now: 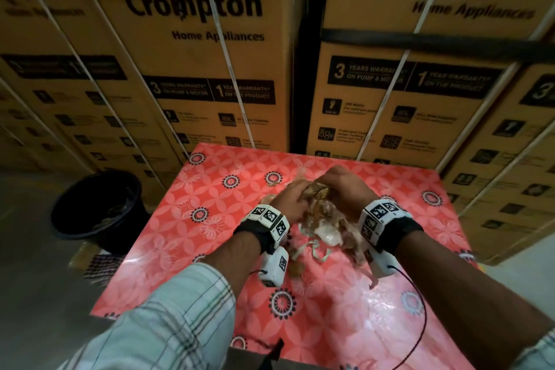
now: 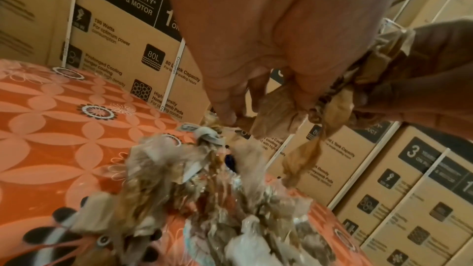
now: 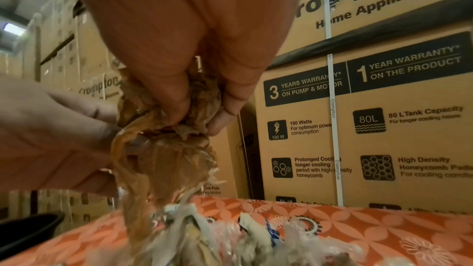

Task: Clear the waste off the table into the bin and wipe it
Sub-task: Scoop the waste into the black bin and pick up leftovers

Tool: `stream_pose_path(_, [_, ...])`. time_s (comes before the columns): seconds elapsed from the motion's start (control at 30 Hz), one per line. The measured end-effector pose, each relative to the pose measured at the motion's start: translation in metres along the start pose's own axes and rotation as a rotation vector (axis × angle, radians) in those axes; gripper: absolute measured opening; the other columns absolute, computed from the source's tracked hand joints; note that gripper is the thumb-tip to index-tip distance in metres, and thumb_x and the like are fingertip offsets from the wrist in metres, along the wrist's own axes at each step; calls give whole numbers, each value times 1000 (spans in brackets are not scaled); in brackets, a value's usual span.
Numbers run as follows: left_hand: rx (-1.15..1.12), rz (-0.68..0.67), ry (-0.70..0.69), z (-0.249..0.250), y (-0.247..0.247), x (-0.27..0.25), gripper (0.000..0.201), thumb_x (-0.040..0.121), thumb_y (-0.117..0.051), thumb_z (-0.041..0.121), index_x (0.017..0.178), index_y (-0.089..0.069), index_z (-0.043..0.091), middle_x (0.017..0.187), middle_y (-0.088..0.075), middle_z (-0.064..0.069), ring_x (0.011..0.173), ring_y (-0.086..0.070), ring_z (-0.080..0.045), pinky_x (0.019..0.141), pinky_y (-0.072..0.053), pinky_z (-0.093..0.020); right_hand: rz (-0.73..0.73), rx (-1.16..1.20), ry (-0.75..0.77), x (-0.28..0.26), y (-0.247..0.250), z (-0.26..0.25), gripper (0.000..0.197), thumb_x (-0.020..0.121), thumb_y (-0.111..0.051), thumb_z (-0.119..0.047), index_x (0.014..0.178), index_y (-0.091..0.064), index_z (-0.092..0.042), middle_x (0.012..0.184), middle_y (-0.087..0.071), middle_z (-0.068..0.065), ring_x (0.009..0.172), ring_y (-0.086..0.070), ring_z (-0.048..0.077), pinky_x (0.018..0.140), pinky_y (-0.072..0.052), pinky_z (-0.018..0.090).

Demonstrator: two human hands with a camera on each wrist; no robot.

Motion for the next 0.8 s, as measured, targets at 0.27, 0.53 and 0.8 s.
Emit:
stream_pose_path(0.27, [-144,108,-54,25,36,7,46,95,-44,2,137,-49,20,119,-60,0,110,-57,-17,90,-45,-27,194,50,-4,11,41,-16,28,86,-58,-10,113,-57,-16,102,-60,3,93,-57,23,76,-47,34])
stream_pose_path(0.53, [-486,118,12,56,57,11,40,96,-38,-5,128,-52,16,121,-62,-20,107,-63,-33,88,-56,-42,328,24,-42,19,69,-27,32,74,-61,-1,82,-40,-25,89,-44,-5,78,-49,20,64,-32,27])
stream_pose_path(0.8, [-807,64,71,73,68,14,26,98,-49,5,123,-51,10,111,-60,-17,96,-60,-25,73,-54,-31,373,43,85,16,80,-41,19,80,-60,-7,99,-60,-8,114,-55,6,97,-55,22,81,-50,31])
Point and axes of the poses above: each hand's wrist, its own x-axis towards the middle knuckle, its own y-axis out of the back of the hand, z = x × y, the point moved 8 cm from there along x, towards the middle knuckle
